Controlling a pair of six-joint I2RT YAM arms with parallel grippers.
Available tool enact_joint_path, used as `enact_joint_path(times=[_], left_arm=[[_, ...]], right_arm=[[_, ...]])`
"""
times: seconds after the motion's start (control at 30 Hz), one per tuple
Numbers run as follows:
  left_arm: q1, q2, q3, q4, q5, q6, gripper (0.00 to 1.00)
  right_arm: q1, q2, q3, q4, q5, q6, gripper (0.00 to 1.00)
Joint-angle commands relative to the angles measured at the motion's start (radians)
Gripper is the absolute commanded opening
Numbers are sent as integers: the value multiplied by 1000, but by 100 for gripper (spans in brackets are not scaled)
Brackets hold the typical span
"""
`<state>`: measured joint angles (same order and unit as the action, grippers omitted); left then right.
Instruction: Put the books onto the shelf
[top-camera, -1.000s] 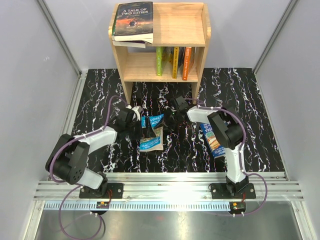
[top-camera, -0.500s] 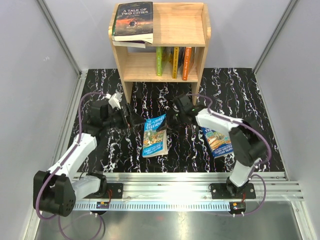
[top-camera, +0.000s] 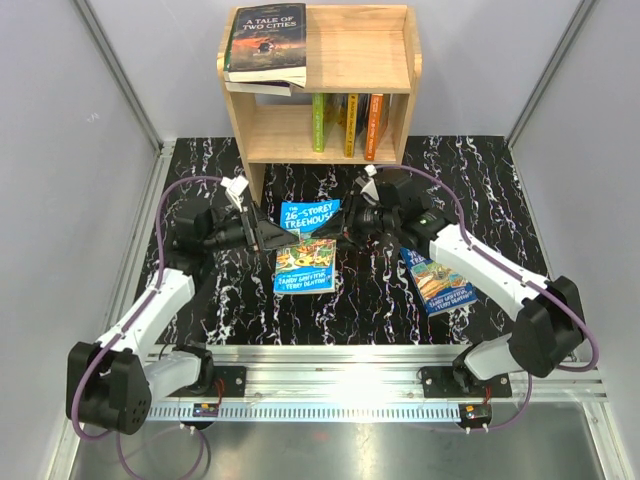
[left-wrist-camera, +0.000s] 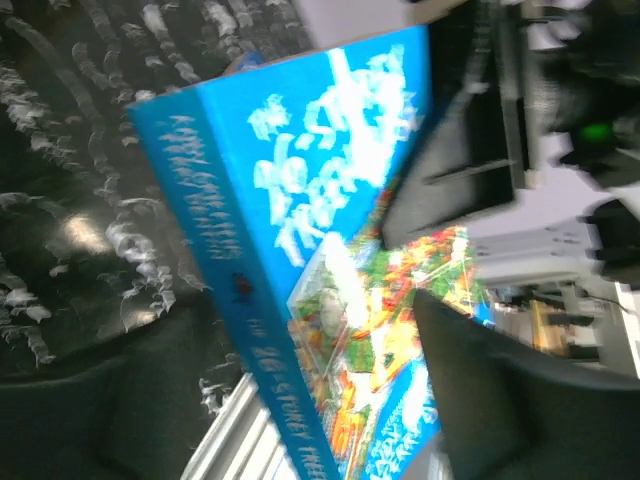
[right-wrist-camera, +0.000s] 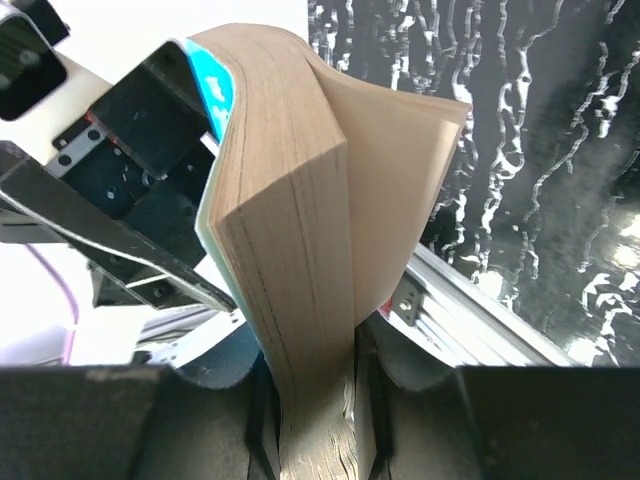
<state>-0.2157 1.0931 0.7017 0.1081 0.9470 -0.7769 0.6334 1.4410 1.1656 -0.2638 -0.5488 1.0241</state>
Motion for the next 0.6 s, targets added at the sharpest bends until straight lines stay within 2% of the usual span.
enact_joint_path(times=[0.0,0.03,0.1,0.2,0.27,0.3,0.33,0.37,0.43,0.5,0.53,0.57], left_arm=[[-2,4,-39,309,144,-178,68],[-8,8,-42,391,162,-243,62],[-20,16,-35,455,170,-286,52],[-85,40,27,426,174,-266,50],[-151,73,79,273,170,-167,40],[-174,79,128,215,158,-124,31],[-210,85,148,108,124,-45,10],[-224,91,172,35,93,0,0],[-252,91,238,-126,-11,104,0],[-257,76,277,-215,-98,152,0],[-257,70,312,-285,-190,192,0],[-257,57,332,-329,-250,212,0]], right_arm=[[-20,-53,-21,147,-80,76,0],[-21,-54,-26,172,-88,86,0],[-23,-63,-35,190,-92,90,0],[-28,-76,-46,227,-94,102,0],[-32,-80,-46,245,-99,110,0],[-35,-83,-44,247,-100,111,0],[-41,-88,-41,245,-102,110,0],[-44,-90,-40,244,-108,108,0],[-54,-106,-27,209,-109,96,0],[-70,-132,3,149,-100,70,2],[-77,-145,15,70,-94,26,46],[-89,-158,34,11,-50,-2,70]])
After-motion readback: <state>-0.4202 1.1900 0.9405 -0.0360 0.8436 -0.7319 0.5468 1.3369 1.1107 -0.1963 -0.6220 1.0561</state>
